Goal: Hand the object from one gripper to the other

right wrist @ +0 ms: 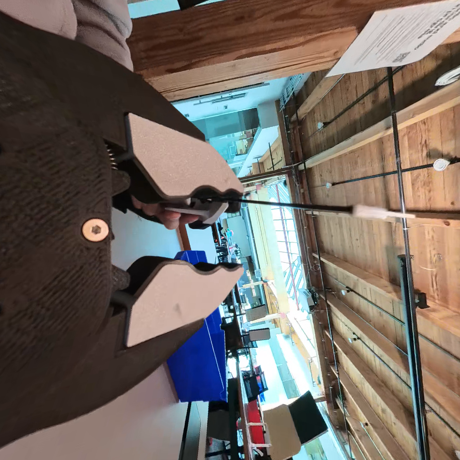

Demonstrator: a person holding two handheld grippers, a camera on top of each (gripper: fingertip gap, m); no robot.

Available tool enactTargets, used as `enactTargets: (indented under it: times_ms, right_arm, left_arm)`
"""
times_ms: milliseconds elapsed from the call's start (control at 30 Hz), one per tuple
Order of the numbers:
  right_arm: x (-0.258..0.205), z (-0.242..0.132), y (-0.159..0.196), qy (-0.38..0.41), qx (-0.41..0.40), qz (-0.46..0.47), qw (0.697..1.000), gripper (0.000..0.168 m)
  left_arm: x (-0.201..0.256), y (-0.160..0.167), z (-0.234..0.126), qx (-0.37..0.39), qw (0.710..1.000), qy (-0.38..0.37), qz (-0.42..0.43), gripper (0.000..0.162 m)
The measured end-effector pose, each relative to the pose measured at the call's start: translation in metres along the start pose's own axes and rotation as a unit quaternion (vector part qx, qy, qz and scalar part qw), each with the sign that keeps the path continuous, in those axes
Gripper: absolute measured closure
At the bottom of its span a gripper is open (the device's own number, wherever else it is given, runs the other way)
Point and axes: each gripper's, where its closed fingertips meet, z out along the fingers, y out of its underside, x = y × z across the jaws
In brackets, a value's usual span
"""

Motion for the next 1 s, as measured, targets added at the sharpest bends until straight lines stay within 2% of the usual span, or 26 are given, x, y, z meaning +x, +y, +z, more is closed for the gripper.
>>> enactTargets:
  times_ms: [33,67,100,167,300,400,433,567,700,800,933,1000]
  right_arm:
    - [0.000,0.000,0.002,-0.001,-0.007,-0.008,1.000,0.123]
    - [-0.003,0.000,0.003,-0.008,-0.013,-0.023,1.000,0.136]
    - [-0.011,0.000,0.005,-0.034,-0.028,-0.053,0.998,0.162]
    - [-0.021,-0.001,0.005,-0.060,-0.043,-0.079,0.994,0.165]
    - [-0.027,-0.001,0.009,-0.088,-0.063,-0.044,0.993,0.167]
    - [-0.028,-0.004,0.013,-0.100,-0.084,-0.034,0.991,0.167]
    - [-0.029,-0.004,0.016,-0.105,-0.096,-0.025,0.990,0.167]
    - [-0.034,-0.006,0.038,-0.132,-0.164,0.016,0.978,0.167]
    - [-0.046,-0.007,0.068,-0.155,-0.240,-0.029,0.958,0.166]
    - [-0.052,-0.007,0.077,-0.169,-0.256,-0.040,0.951,0.166]
    - [-0.049,-0.007,0.079,-0.161,-0.265,-0.045,0.950,0.166]
    - [-0.044,-0.005,0.078,-0.144,-0.258,-0.063,0.953,0.164]
  left_arm:
    - [-0.001,0.007,0.003,-0.009,1.000,0.000,0.004,0.161]
    - [-0.003,0.010,0.004,-0.009,1.000,-0.008,0.009,0.161]
    - [-0.007,0.012,0.004,-0.011,1.000,-0.019,0.010,0.161]
    - [-0.006,0.017,0.002,-0.026,1.000,-0.002,-0.002,0.161]
    - [-0.006,0.023,-0.004,-0.071,0.997,-0.001,0.021,0.154]
    - [-0.007,0.031,-0.020,-0.159,0.983,-0.025,0.091,0.119]
    - [-0.006,0.031,-0.027,-0.189,0.974,-0.036,0.119,0.114]
    - [0.005,0.031,-0.058,-0.312,0.924,-0.070,0.209,0.118]
    - [0.012,0.040,-0.074,-0.415,0.863,-0.096,0.273,0.115]
    - [0.015,0.043,-0.064,-0.425,0.848,-0.097,0.300,0.133]
    - [0.010,0.045,-0.046,-0.419,0.841,-0.111,0.324,0.143]
    - [0.008,0.045,-0.044,-0.423,0.839,-0.119,0.321,0.158]
